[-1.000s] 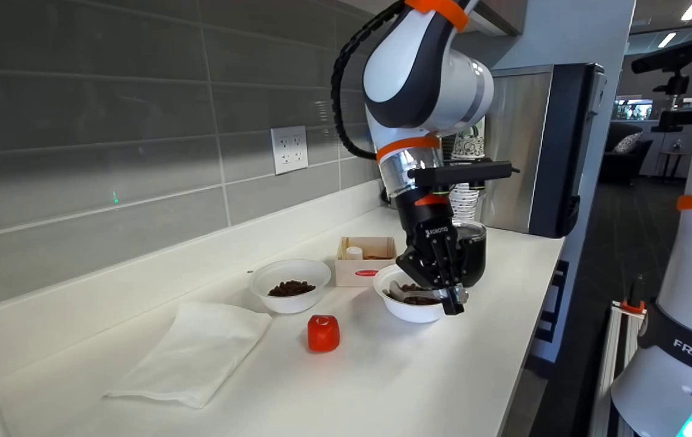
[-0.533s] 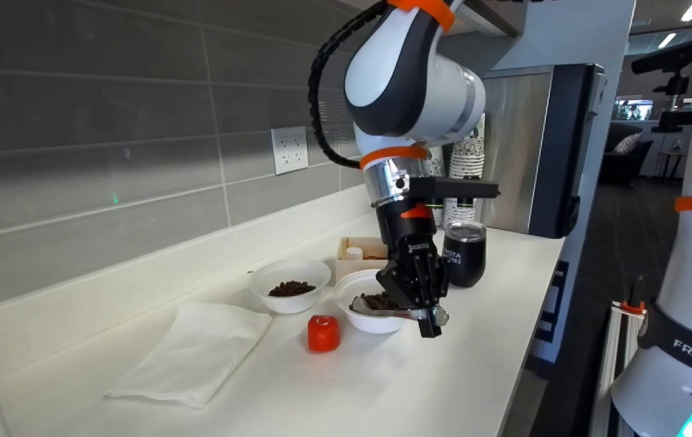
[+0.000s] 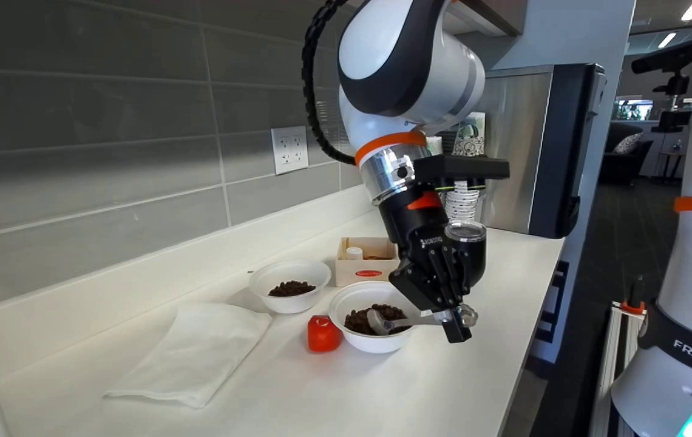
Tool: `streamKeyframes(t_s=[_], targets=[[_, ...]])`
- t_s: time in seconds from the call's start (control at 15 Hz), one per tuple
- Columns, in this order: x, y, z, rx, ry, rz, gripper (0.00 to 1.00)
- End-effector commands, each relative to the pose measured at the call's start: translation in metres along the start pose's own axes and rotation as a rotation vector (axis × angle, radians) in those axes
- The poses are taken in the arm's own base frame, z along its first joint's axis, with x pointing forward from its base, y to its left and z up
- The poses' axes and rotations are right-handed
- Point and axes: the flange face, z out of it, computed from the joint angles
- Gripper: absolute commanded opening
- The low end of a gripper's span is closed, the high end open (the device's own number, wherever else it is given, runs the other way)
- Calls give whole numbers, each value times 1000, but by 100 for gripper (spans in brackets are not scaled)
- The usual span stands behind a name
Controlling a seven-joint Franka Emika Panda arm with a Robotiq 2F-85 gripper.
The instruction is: Use the silver spoon to stir the contents in the white bowl.
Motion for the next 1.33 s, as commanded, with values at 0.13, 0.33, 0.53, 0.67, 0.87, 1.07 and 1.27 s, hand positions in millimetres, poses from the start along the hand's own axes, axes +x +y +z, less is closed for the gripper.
streamKeyframes(t_s=[0.13,0.33,0.53,0.67,0.87,1.07,1.27], targets=[[-26,7,-9,-11,-89,70,1],[-26,18,-5,1,-133,95,1],[-20,29,-5,-3,-140,144,1],[-17,35,-5,-49,-116,182,1],[-14,29,-5,-93,-64,176,1],[-14,10,-7,-124,15,139,1],[-16,-10,-6,-135,68,83,1]])
